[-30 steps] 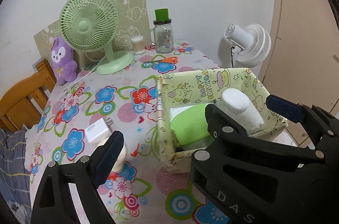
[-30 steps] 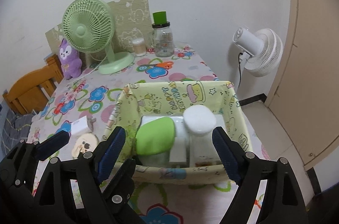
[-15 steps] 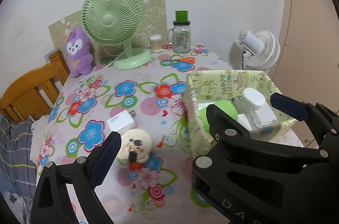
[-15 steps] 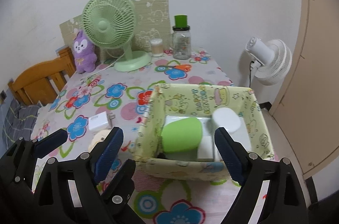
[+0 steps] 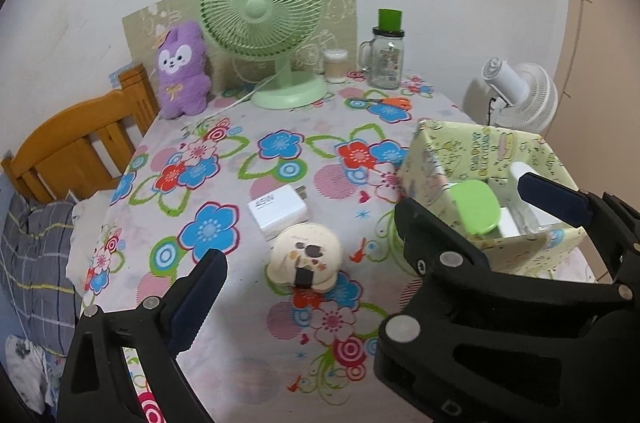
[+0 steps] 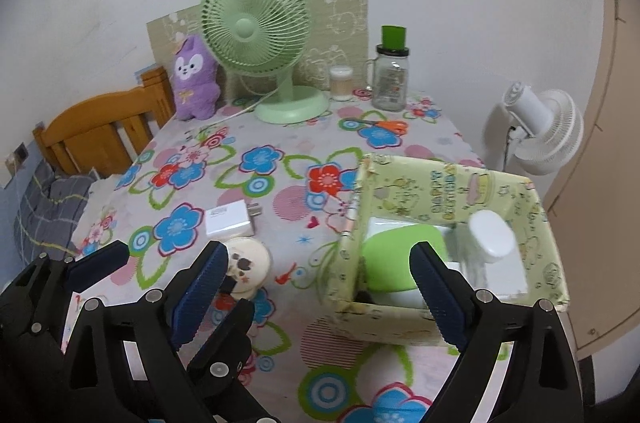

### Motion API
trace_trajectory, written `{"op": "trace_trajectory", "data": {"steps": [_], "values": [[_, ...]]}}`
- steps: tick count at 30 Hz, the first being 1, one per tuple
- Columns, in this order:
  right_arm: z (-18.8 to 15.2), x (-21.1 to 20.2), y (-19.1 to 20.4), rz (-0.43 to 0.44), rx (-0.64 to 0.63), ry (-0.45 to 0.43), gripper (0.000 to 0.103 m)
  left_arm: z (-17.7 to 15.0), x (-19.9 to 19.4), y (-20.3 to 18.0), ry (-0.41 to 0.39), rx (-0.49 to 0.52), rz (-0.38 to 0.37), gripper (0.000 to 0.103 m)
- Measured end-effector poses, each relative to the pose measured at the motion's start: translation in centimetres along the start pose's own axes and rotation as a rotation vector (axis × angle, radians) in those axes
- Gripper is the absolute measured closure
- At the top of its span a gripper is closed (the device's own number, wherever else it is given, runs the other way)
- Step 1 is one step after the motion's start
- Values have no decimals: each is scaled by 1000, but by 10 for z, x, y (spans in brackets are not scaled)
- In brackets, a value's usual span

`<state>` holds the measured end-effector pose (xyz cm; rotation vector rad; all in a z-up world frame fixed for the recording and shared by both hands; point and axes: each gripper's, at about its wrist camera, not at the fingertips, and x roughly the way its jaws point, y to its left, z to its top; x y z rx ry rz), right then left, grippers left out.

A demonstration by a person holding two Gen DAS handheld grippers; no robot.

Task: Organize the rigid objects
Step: 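Withdraw both tools from the box toward the beige round case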

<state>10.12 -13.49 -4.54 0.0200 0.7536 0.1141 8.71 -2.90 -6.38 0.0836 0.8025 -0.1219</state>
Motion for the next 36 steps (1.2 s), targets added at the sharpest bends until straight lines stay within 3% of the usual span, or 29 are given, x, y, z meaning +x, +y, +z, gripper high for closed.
{"op": "trace_trajectory", "data": {"steps": [13,22,36], "values": [[4,25,30,44,-63,18,9,-5,16,31,34,-44,38,4],[10,50,38,150,-93,44,12,-5,36,43,67,-68,60,4],[15,94,37,138,-159,118,12,-7,72,41,118,-83,57,4]]}}
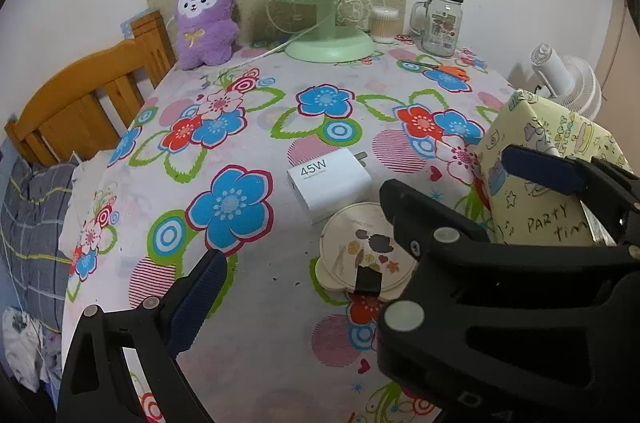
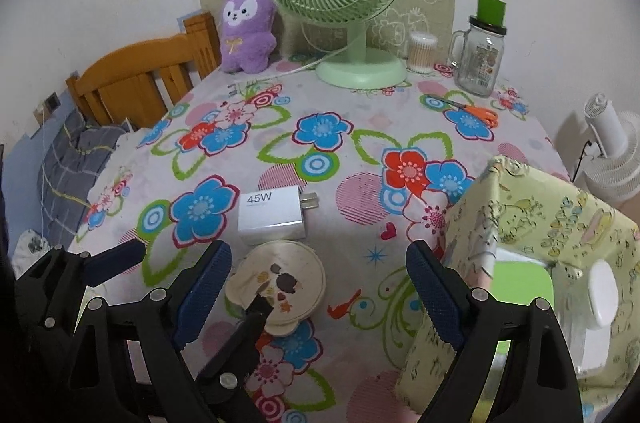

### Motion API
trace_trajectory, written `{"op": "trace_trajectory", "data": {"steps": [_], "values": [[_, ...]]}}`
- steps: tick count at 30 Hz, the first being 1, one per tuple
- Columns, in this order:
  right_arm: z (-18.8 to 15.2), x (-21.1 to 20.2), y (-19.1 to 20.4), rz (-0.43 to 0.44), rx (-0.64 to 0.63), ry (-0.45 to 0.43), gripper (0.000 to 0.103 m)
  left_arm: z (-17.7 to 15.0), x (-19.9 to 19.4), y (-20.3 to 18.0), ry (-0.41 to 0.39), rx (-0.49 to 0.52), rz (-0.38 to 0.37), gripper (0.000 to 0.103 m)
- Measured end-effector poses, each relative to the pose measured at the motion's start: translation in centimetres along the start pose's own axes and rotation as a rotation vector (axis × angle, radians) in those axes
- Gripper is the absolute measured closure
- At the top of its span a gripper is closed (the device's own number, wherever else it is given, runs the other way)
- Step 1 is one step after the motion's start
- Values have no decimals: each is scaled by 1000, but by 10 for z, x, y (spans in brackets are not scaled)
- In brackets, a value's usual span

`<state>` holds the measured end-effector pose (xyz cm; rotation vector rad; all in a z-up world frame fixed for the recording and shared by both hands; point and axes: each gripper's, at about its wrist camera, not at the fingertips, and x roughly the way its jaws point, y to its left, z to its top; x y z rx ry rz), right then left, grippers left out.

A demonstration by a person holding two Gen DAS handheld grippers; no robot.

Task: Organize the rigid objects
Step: 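Withdraw both tools from the box toward the beige round case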

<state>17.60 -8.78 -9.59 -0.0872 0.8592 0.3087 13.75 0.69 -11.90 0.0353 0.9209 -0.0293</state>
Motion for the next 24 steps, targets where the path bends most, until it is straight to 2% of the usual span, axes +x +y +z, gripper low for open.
{"op": "trace_trajectory", "data": {"steps": [10,14,19,24], "values": [[8,16,0,-54,-123,42,12,2,21,0,29,-13,10,4],[9,19,-2,-115,-183,72,12,3,30,-5,43,-9,19,4],[8,20,-6,-118,-234,105,14,4,38,-8,69,-28,-47,4],[5,17,-13,-101,-258,114,16,5,51,-12,92,-29,-36,7]]}}
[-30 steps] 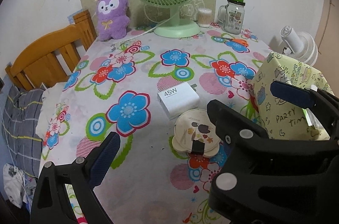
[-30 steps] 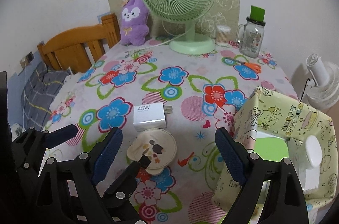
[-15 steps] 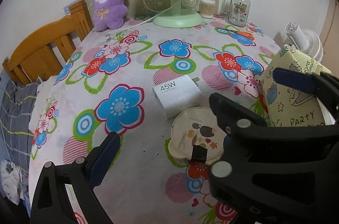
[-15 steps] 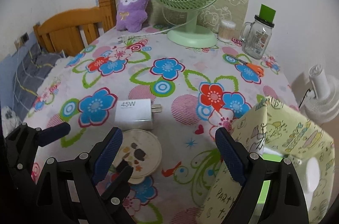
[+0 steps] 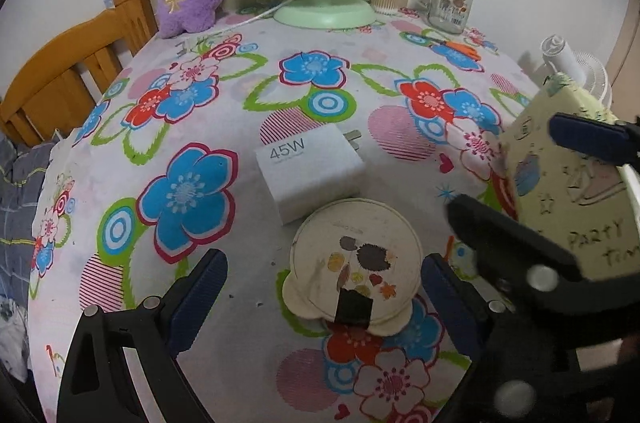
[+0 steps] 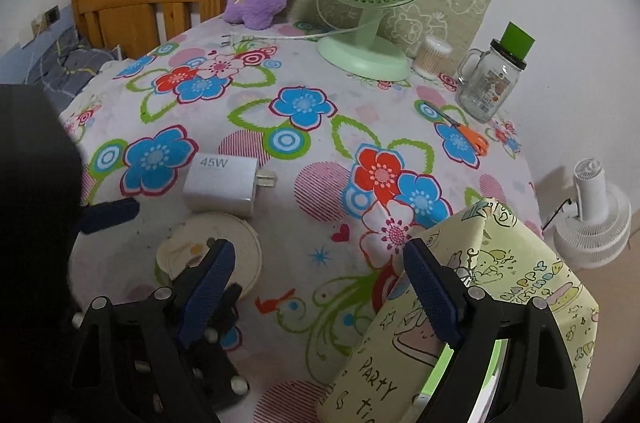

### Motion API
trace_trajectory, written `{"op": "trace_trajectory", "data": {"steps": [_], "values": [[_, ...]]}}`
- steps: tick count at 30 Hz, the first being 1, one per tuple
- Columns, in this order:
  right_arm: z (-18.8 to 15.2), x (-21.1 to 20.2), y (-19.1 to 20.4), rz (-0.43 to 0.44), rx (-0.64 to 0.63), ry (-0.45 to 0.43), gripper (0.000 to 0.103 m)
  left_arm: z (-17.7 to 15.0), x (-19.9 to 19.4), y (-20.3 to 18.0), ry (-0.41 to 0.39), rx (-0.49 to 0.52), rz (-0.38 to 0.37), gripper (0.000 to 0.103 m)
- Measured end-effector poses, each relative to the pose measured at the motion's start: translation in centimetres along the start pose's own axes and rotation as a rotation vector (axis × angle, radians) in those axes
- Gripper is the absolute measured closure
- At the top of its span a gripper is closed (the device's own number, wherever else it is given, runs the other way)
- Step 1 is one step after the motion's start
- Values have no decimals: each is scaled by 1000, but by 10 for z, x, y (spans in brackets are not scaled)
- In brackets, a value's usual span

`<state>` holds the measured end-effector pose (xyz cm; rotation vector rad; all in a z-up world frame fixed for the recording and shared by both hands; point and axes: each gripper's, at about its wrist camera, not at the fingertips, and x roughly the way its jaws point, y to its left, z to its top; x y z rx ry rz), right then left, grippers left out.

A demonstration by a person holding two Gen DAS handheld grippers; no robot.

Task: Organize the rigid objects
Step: 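Withdraw both tools from the box toward the beige round case, then grasp the beige hedgehog-print round case with the left tool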

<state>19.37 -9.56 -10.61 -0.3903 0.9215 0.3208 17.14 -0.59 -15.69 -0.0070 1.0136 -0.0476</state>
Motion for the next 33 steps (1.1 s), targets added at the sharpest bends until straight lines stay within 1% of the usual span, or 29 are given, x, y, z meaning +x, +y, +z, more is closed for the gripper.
{"op": "trace_trajectory", "data": {"steps": [2,6,8,9,10,11,12,13,15,16,21,24,30,33], "values": [[-2,1,0,-20,-14,4,16,-1,5,-2,13,9,-4,7],[-3,4,-1,-36,-23,1,16,0,8,-4,2,14,-7,7],[-2,7,1,-73,-35,7,16,0,10,-6,7,24,-11,7],[-2,8,1,-78,-34,6,16,-1,10,-7,3,27,-12,8],[-2,9,1,-90,-40,9,16,-1,12,-8,16,31,-17,16],[-3,11,3,-113,-53,11,16,-1,14,-9,25,34,-17,17],[-3,12,3,-125,-56,8,16,-1,13,-11,15,42,-12,18],[-4,12,3,-128,-54,8,16,0,13,-11,13,44,-15,19],[-4,12,2,-131,-48,7,16,0,13,-10,6,44,-21,23],[-4,12,2,-132,-45,7,16,0,12,-10,0,45,-22,26],[-3,13,2,-133,-46,9,16,-1,12,-10,-8,55,-21,27],[-4,12,1,-123,-41,8,13,-3,10,-8,-10,54,-13,27],[-2,9,5,-89,-3,10,11,-5,-2,1,-28,35,-8,27],[0,10,8,-50,23,24,11,-7,-7,7,-34,25,-5,27]]}}
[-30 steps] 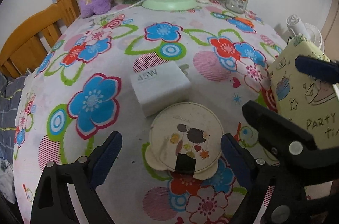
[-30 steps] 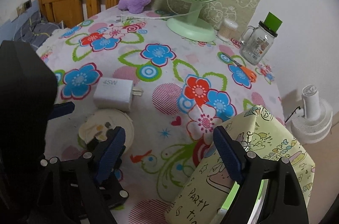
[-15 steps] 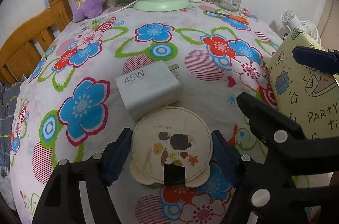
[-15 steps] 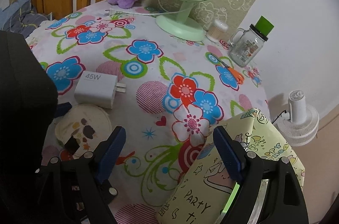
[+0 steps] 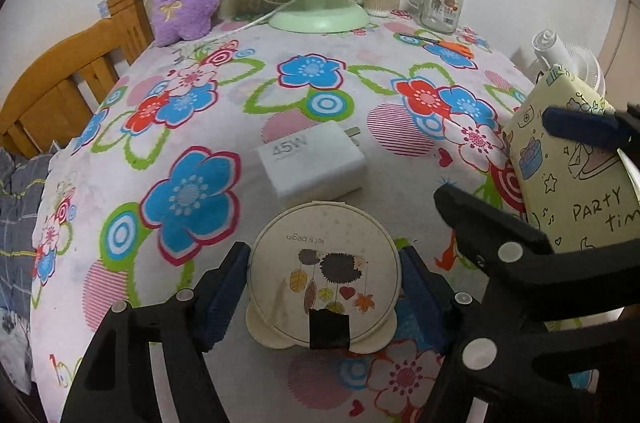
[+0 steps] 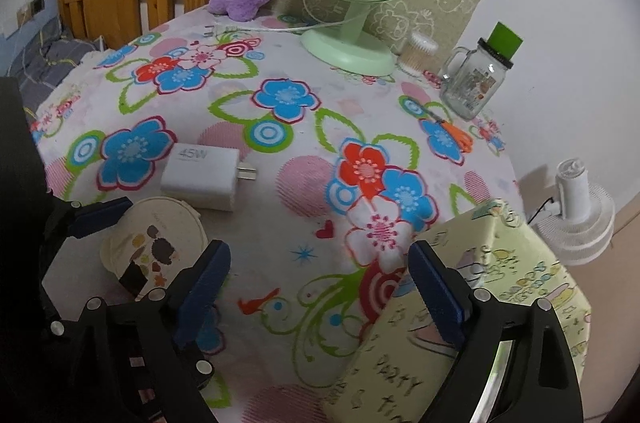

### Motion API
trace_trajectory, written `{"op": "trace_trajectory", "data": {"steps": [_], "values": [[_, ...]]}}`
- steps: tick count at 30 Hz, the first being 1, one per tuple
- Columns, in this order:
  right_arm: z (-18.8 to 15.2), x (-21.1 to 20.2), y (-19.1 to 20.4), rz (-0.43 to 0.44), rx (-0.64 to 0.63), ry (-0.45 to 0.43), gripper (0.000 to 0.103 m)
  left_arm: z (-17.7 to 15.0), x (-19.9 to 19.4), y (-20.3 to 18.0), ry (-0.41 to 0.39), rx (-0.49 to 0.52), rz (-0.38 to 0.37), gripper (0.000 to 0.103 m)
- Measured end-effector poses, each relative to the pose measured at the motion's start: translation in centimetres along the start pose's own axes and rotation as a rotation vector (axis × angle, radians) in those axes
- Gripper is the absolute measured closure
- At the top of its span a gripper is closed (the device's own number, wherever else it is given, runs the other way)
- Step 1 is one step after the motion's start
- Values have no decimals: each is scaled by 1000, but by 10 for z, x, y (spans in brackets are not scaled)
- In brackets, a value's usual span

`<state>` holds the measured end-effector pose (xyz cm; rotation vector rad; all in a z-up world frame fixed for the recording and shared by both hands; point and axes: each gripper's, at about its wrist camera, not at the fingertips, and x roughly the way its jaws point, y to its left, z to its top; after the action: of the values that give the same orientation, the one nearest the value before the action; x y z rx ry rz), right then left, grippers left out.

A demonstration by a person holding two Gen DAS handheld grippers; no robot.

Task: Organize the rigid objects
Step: 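Grasp the beige hedgehog-print round case with the left tool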

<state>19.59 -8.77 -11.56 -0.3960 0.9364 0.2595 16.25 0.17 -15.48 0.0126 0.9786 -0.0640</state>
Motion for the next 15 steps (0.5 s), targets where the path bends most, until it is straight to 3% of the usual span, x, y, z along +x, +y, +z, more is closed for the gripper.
{"op": "trace_trajectory", "data": {"steps": [15], "values": [[17,13,30,91,60,-4,11,-2,-7,42,-23,-52,73,27]]}}
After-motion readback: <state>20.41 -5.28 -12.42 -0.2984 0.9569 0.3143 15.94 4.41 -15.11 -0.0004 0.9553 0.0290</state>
